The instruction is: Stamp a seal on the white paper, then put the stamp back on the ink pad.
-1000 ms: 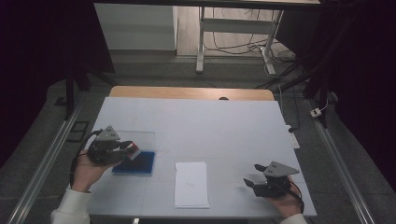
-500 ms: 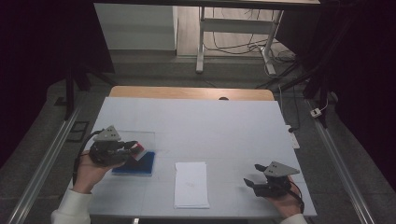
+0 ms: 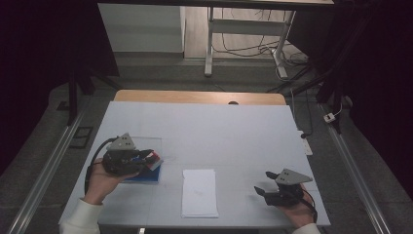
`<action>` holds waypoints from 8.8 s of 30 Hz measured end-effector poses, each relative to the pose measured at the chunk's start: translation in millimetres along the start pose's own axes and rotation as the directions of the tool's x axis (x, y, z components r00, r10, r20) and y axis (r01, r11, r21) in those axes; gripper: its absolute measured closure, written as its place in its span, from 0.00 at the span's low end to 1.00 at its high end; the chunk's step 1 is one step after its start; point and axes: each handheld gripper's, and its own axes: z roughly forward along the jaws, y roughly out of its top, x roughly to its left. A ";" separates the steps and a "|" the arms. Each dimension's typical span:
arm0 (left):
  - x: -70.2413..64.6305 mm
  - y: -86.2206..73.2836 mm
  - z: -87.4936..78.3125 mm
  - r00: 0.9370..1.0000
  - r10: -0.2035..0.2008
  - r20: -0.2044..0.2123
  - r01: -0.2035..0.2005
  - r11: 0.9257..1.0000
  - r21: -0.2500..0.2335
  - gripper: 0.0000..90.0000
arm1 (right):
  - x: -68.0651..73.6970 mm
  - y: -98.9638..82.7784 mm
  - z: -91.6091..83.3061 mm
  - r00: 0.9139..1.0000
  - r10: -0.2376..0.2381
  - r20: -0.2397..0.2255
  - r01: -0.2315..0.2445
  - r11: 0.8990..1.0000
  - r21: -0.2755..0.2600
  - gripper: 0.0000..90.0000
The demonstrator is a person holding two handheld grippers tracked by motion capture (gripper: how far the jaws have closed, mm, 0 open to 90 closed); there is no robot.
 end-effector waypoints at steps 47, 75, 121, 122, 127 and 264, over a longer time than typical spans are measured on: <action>-53.8 23.7 48.6 0.986 0.112 0.124 -0.116 0.993 0.025 0.78 | 0.9 0.2 1.1 1.000 -0.002 -0.005 0.002 1.000 0.001 0.32; -85.5 26.3 99.0 0.970 0.181 0.164 -0.204 0.969 0.139 0.78 | 0.8 -0.7 2.3 1.000 -0.004 -0.003 0.004 1.000 0.004 0.32; -93.7 18.8 133.2 0.971 0.192 0.141 -0.222 0.943 0.249 0.78 | 0.3 -1.1 2.7 1.000 -0.007 -0.003 0.007 1.000 0.011 0.32; -93.7 18.7 133.4 0.971 0.192 0.141 -0.223 0.942 0.250 0.78 | 0.3 -1.1 2.7 1.000 -0.007 -0.003 0.007 1.000 0.011 0.32; -94.2 17.6 135.6 0.971 0.192 0.144 -0.223 0.941 0.254 0.78 | 0.4 -1.2 2.7 1.000 -0.007 -0.003 0.007 1.000 0.012 0.32; -41.7 22.8 50.8 0.992 0.117 0.054 -0.121 0.989 0.079 0.78 | 1.0 -1.2 -0.8 1.000 -0.018 0.003 0.018 1.000 -0.001 0.33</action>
